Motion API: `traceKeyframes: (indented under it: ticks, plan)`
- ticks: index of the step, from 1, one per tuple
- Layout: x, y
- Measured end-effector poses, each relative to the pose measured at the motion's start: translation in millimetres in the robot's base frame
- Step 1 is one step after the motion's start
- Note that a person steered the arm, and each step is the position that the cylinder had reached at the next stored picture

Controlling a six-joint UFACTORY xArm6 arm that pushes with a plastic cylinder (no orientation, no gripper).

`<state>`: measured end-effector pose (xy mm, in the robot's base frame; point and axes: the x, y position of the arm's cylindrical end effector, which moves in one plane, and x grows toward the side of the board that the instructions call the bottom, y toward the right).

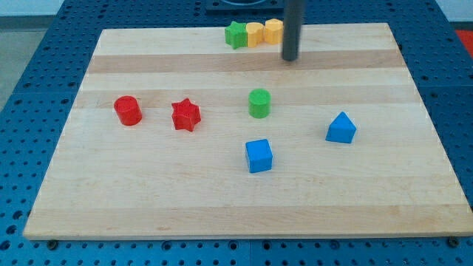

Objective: Drag the green circle into yellow blocks

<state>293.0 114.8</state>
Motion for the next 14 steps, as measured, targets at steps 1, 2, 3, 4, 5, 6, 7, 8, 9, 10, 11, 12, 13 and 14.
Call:
traceKeyframes:
  ticks: [1, 2, 3, 4, 5, 6, 7, 8, 9, 10, 11, 12, 13, 14]
  plan:
    - [28, 80]
    - [93, 106]
    - [155, 98]
    - [195, 48]
    - [194, -28]
    - [173, -88]
    - [162, -106]
    - [136, -119]
    - [96, -129]
    - [100, -132]
    - [128, -131]
    - [131, -99]
    - [107, -75]
    - [61, -74]
